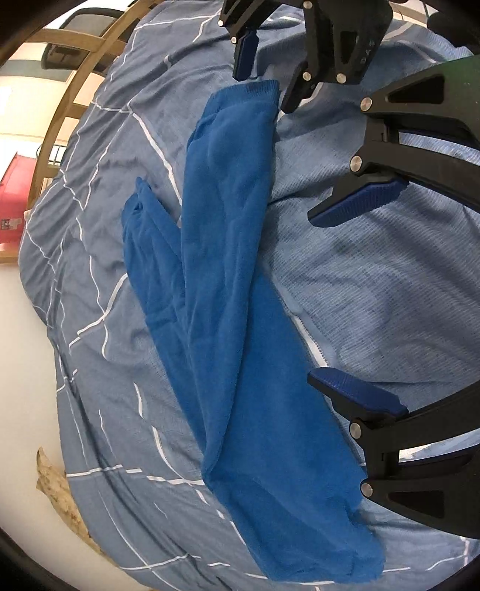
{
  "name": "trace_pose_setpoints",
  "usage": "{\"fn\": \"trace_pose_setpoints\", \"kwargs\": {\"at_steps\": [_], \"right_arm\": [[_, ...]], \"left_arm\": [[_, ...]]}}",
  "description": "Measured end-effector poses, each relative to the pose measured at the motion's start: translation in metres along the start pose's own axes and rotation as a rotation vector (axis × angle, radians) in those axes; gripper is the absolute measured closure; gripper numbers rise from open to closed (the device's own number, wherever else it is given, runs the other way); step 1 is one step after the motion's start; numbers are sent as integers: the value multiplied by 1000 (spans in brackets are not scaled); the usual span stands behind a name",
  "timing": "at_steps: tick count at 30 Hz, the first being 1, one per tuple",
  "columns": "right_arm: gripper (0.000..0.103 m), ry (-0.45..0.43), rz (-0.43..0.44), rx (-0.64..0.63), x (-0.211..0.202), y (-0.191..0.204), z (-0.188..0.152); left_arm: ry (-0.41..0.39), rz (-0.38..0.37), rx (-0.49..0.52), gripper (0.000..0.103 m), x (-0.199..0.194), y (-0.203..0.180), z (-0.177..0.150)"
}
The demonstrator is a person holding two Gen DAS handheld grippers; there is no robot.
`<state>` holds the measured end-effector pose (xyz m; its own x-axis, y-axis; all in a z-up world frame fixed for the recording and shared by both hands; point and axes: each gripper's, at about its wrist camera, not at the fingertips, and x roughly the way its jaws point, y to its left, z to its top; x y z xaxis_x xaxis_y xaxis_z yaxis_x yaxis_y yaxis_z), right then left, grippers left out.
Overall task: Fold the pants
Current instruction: 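Grasp the leg cuff with the right gripper and pull it across the pants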
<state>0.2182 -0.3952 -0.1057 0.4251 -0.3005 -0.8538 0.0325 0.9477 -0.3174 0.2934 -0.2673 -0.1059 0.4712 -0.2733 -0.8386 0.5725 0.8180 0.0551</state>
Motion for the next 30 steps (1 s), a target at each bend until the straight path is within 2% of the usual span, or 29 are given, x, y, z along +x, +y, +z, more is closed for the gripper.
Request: {"fn": "trace_pose_setpoints", "kwargs": {"at_steps": [3,5,9,15,19,23,30], "right_arm": [[49,-18,-63,-40,4,7,1],[55,-21,-78,-53,7,9,2],[85,-43,-50,-34,4,7,5],[90,-136,-75,-9,-14,-3,14],[91,-197,-78,53,-28,-22,33],[92,-230,-113,77,-30,-43,68],[94,-241,-118,112,-11,-79,140]], "left_arm": [[8,2,1,25,6,2,2],[15,4,2,25,10,4,3],[17,6,-2,25,15,9,5],[-13,-1,-21,25,13,18,9],[-39,3,-40,25,9,24,19],[-78,24,-72,25,5,33,40],[-119,63,-135,25,18,51,75]]}}
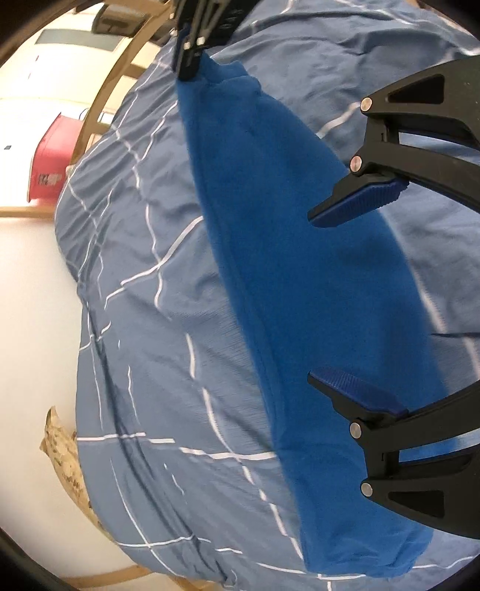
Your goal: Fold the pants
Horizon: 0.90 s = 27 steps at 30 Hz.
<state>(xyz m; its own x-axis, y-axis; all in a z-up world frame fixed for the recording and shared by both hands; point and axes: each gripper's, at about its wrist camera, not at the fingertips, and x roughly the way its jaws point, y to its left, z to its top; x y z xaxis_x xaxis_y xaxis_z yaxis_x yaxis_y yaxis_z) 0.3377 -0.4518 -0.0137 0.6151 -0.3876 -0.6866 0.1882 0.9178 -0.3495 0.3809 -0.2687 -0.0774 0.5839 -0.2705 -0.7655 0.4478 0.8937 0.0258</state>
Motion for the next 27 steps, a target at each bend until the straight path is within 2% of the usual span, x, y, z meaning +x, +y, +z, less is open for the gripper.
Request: {"fn": "trace_pose_setpoints", "kwargs": {"at_steps": [3,6,11,17,18,19,21,23,27], "right_arm": [[94,0,-2,8,21,-4,20],[94,43,-2,21,48,-5,30],[94,108,-6,21,93,1,32],[93,139,-45,19,117,15,33],[86,143,-53,16,117,17,33],[72,149,-59,16,117,19,32],[61,144,-33,36,108,21,30],[61,120,-3,60,90,25,28],[61,83,56,23,50,53,30]], "left_arm": [[-1,14,-9,25,12,0,8],[-6,44,-12,25,23,-2,11],[-7,69,-2,25,38,-5,11],[-37,96,23,25,37,-3,4],[-37,93,25,25,35,-2,4],[-37,91,26,25,33,1,4],[-40,85,29,25,24,8,5],[-55,71,36,25,11,19,6],[-57,41,64,25,-17,55,5]]}}
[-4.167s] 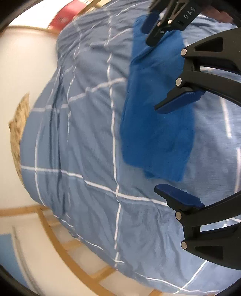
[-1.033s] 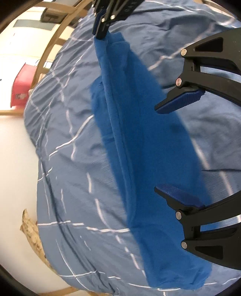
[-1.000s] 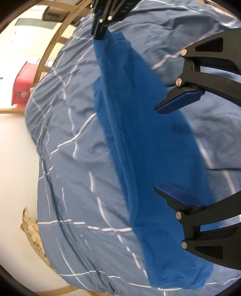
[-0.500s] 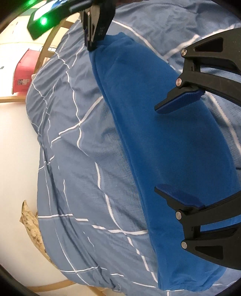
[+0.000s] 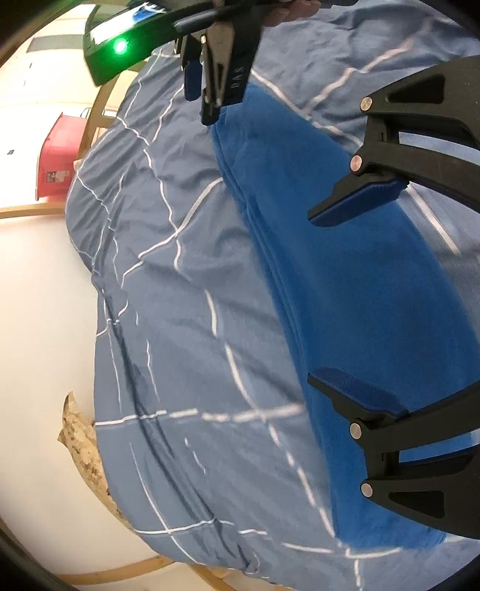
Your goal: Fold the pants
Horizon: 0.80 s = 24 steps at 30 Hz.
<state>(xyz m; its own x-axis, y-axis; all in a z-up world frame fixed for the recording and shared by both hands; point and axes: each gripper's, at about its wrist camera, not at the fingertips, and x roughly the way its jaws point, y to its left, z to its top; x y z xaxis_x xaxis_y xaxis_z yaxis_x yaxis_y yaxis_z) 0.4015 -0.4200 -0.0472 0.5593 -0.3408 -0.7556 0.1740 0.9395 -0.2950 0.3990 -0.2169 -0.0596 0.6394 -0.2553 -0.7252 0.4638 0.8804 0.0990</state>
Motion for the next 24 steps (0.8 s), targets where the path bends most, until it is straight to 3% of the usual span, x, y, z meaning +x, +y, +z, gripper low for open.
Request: {"fn": "trace_pose_setpoints", "kwargs": {"at_steps": [7,12,18,24], "right_arm": [[61,-58,147,-73,-58,81,10],[61,-82,235,-129,-87,148,24],[61,-114,314,-201,-109,223,32],[61,-104,416,-184,-108,270,32]], "left_arm": [[23,9,36,25,-37,94,-10],[63,-43,40,25,-57,165,-23],[45,23,120,25,-71,211,-48],[35,-9,85,25,-62,240,-65]]}}
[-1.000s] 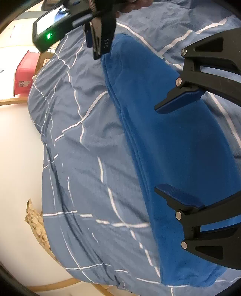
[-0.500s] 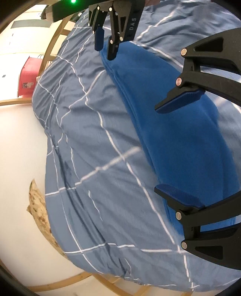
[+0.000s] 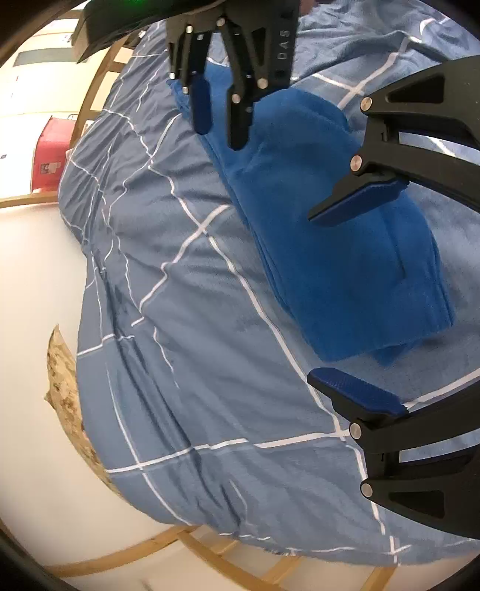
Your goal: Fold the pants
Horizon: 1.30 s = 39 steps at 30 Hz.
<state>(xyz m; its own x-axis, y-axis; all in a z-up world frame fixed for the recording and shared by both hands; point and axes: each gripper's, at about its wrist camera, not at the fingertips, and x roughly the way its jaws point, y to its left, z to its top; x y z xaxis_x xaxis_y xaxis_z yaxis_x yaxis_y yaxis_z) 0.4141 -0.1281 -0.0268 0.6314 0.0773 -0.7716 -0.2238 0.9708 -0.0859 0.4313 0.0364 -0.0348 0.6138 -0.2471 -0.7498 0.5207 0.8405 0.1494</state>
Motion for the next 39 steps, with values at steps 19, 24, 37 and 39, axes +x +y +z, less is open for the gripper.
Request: {"fn": "trace_pose_setpoints", "kwargs": {"at_steps": [19,24,37,39], "right_arm": [[61,29,47,86,36,22,-2],[61,32,32,79,37,20,-8],[61,18,-2,109,43,14,-5],[61,18,-27,115,42,7,-6]], "left_arm": [[106,-177,-427,52,84,57,-29],[80,-110,-431,62,63,49,-37],[144,87,-491,62,64,63,-40],[164,85,-519,60,72,65,-41]]}}
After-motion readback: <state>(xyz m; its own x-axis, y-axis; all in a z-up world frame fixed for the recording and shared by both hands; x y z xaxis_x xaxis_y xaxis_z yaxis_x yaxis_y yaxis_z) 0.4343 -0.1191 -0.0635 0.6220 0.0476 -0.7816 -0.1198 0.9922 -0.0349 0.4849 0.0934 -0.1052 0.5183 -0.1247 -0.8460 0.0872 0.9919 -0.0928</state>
